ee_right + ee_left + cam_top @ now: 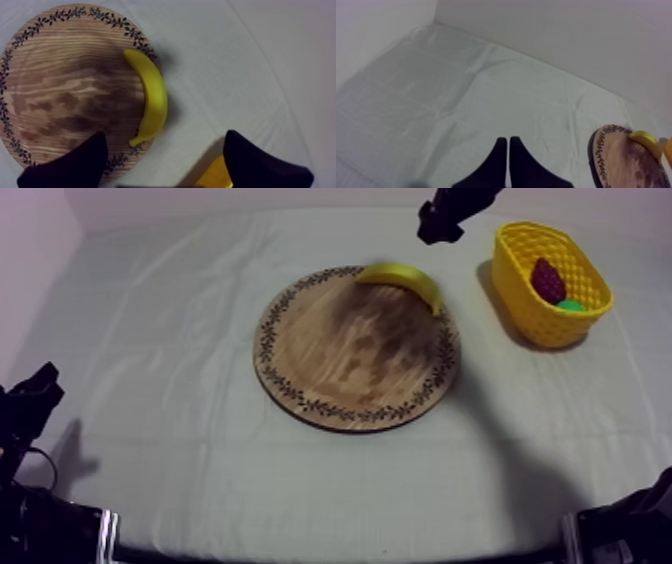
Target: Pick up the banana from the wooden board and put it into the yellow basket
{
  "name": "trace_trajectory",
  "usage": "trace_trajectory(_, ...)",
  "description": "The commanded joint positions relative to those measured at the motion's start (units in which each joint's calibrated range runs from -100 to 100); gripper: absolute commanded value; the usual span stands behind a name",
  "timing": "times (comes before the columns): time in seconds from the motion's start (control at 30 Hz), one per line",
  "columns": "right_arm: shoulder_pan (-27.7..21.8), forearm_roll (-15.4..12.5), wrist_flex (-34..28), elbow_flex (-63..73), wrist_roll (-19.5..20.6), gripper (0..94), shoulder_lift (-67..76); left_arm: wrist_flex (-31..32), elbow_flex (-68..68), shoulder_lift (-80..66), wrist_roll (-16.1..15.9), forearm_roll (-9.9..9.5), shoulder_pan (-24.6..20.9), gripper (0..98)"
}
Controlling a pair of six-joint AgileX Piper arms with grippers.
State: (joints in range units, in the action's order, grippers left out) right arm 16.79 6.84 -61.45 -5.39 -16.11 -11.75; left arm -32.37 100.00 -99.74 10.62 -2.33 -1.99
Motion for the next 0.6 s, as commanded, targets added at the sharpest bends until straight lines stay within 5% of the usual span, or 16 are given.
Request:
trace_trajectory(0.0,0.06,0.07,0.3,0.28,0.49,82.7,-0.7,0.04,0.0,0.0,0.01,0.01,0.0,0.1)
trace_trajectory(0.57,0.99,3.44,4.24,4.01,3.92,81.5,-18.74,0.04,0.0,0.0,0.01,0.01,0.0,0.1)
